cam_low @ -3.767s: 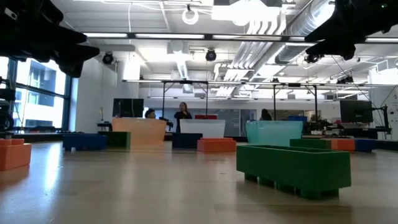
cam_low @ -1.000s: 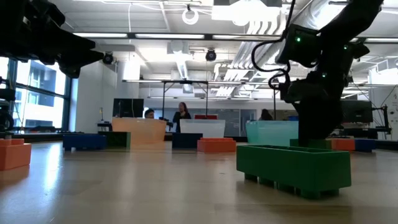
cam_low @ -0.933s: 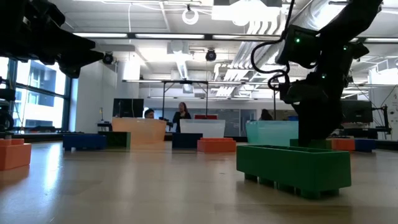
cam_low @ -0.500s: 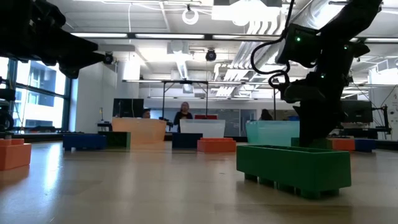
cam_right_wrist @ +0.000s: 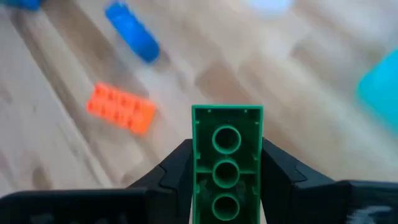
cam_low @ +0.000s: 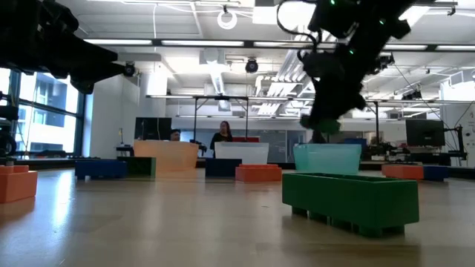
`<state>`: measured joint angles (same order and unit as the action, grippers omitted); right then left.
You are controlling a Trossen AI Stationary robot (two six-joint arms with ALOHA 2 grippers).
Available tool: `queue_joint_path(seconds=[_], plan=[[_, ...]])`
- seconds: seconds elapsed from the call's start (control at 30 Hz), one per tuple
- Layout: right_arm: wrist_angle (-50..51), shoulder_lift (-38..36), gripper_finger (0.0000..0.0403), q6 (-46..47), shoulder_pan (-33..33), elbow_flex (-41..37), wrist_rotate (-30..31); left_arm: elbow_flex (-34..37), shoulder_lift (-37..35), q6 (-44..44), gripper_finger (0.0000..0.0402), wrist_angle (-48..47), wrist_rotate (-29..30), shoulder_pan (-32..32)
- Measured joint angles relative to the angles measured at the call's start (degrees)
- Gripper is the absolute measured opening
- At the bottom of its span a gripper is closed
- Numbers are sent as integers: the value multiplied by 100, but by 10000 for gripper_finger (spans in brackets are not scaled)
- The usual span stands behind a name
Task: Sort & place blocks by color
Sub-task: Put the green game piece into the green bin
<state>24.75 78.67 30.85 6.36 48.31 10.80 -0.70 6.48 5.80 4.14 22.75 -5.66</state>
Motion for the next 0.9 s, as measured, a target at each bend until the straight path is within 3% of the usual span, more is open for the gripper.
queue_joint_path(seconds=[0.33, 0.57, 0.73, 0.9], plan=[[132, -7, 111, -1625, 454, 1330, 1773, 1, 0, 0, 188, 0, -1, -1], [106, -11, 111, -2066, 959, 1480, 3329, 0, 0, 0, 188, 0, -1, -1], [81, -13, 111, -1713, 1637, 1155, 3150, 0, 0, 0, 188, -4, -1, 0], [23, -11, 111, -1280, 2365, 628, 2169, 1, 0, 2, 188, -54, -3, 1]])
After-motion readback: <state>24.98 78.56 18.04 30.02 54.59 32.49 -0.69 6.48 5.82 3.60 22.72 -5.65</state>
